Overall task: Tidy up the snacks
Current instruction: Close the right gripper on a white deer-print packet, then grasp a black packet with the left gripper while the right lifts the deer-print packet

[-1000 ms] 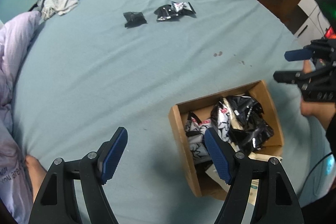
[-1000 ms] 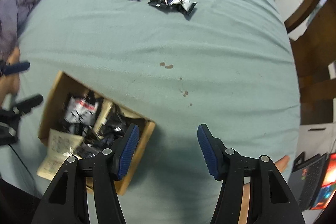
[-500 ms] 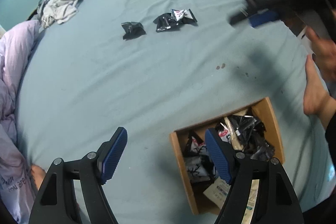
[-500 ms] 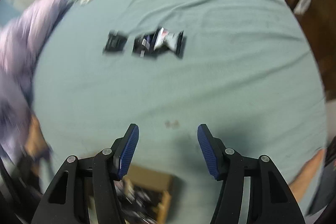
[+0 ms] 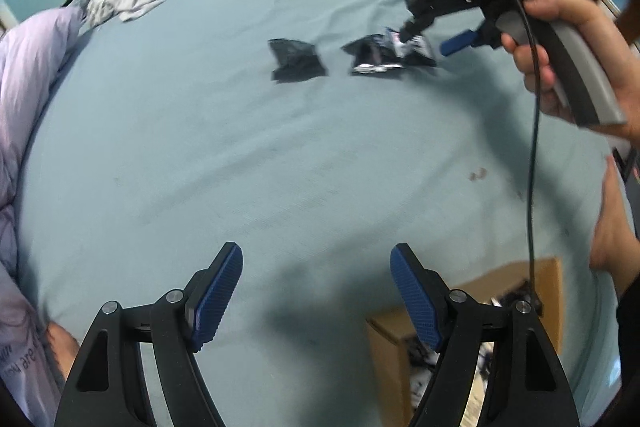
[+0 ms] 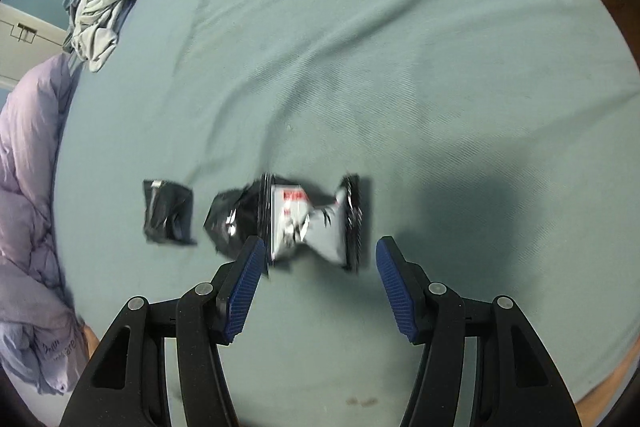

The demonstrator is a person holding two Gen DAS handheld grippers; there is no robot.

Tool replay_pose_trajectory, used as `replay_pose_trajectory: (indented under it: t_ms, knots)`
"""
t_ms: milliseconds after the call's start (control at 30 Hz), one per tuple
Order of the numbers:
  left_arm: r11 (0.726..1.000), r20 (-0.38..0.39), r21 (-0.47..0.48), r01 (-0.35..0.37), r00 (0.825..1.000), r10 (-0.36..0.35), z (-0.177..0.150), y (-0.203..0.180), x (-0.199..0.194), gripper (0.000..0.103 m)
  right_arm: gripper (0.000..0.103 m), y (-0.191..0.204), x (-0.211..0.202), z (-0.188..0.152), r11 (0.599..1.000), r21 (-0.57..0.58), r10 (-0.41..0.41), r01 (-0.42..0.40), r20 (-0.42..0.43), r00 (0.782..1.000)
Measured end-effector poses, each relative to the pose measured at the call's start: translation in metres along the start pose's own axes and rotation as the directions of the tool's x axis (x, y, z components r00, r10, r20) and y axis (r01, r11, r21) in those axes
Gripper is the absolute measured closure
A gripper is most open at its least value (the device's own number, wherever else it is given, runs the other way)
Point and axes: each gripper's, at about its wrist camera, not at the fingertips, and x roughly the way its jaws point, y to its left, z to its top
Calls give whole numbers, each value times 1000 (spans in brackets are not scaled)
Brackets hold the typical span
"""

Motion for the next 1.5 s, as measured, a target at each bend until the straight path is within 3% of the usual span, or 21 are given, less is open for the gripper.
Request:
replay_pose_trajectory:
  t_ms: [67, 100, 133, 167, 267, 400, 600, 767, 833, 900, 1100, 1300, 1433, 1500]
  knots:
    - [996, 35, -24, -87, 995, 88, 2, 3, 1, 26, 52, -1, 10, 0, 1000, 12, 7, -8, 16, 1000]
    - [993, 46, -24, -112, 993, 113, 3, 3, 1, 26, 65, -1, 14, -1, 1000, 14, 8, -8, 15, 1000]
    - [993, 55, -7, -116, 992, 116, 3, 2, -1, 26, 65, -1, 16, -4, 1000, 16, 20, -20, 18, 1000]
    - [992, 63, 15, -123, 990, 122, 4, -1, -3, 26, 72, -1, 15, -6, 999, 9, 30, -30, 22, 999]
    - [980, 107, 66, -188, 978, 181, 4, -11, -12, 26, 73, 5, 6, -14, 998, -53, 20, -18, 45, 999]
    - [964, 172, 119, -237, 961, 215, 4, -26, -24, 26, 73, 4, -19, -33, 993, -99, 75, -66, 95, 993]
    - [948, 203, 181, -261, 953, 224, 9, -51, -28, 23, 73, -14, -47, -75, 975, -164, 160, -150, 52, 986]
    - [959, 150, 182, -218, 970, 192, 27, -53, -8, 19, 73, -36, -64, -96, 947, -139, 297, -291, 27, 954]
    - [980, 61, 164, -115, 992, 106, 47, -46, 11, 19, 73, -41, -66, -101, 944, -150, 301, -294, 26, 953]
    - [990, -10, 136, -22, 1000, 24, 69, -41, 28, 19, 73, -47, -74, -105, 939, -156, 313, -305, 26, 949]
    - [986, -13, 61, -157, 987, 158, 141, -24, 75, 19, 73, -59, -93, -109, 922, -150, 366, -356, 45, 930]
    - [969, -66, 4, -248, 967, 248, 174, -5, 118, 19, 73, -76, -101, -111, 910, -144, 401, -389, 70, 913]
    - [980, -109, -79, -180, 979, 171, 180, 10, 135, 19, 73, -89, -100, -112, 891, -112, 447, -439, 49, 893]
    - [981, -141, -155, -121, 985, 99, 178, 21, 142, 26, 73, -91, -106, -113, 891, -129, 445, -435, 63, 893]
